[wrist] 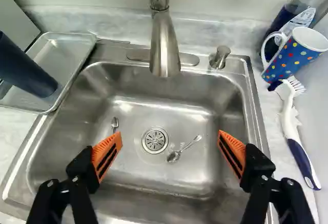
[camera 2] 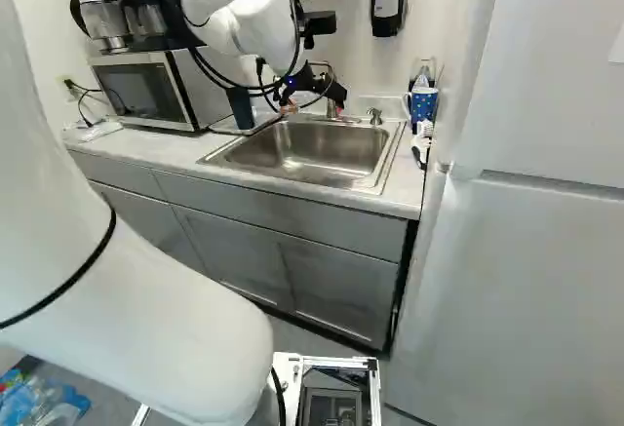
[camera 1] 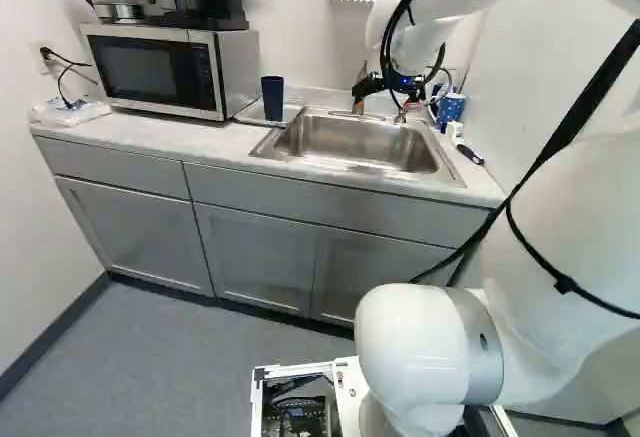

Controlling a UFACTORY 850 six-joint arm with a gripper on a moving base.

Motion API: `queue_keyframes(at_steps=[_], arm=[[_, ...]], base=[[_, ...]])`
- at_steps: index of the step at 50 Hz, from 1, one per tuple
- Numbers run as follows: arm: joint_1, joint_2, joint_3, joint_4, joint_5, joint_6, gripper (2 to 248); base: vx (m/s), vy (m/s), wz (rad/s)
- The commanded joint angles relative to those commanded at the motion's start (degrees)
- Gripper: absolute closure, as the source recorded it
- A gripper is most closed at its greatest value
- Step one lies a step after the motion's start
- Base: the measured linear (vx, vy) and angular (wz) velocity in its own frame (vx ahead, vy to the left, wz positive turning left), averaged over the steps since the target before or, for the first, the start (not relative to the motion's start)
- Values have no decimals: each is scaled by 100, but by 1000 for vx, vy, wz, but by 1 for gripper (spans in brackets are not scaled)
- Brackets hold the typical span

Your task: Rinse the cup and place it in the tray

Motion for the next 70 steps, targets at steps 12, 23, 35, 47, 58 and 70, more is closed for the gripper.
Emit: queue_keyframes(at_steps=[12, 23, 35, 47, 58, 70], arm=[[0, 0, 0, 0, 0, 0, 3], [0, 0, 0, 0, 0, 0, 3], [0, 0, 0, 0, 0, 0, 3], [0, 0, 0, 0, 0, 0, 3], [0, 0, 0, 0, 0, 0, 3], [0, 0, 0, 0, 0, 0, 3]], base=[[0, 0, 0], [0, 0, 0], [0, 0, 0], [-19, 5, -9], [-63, 36, -9], [-77, 62, -7]])
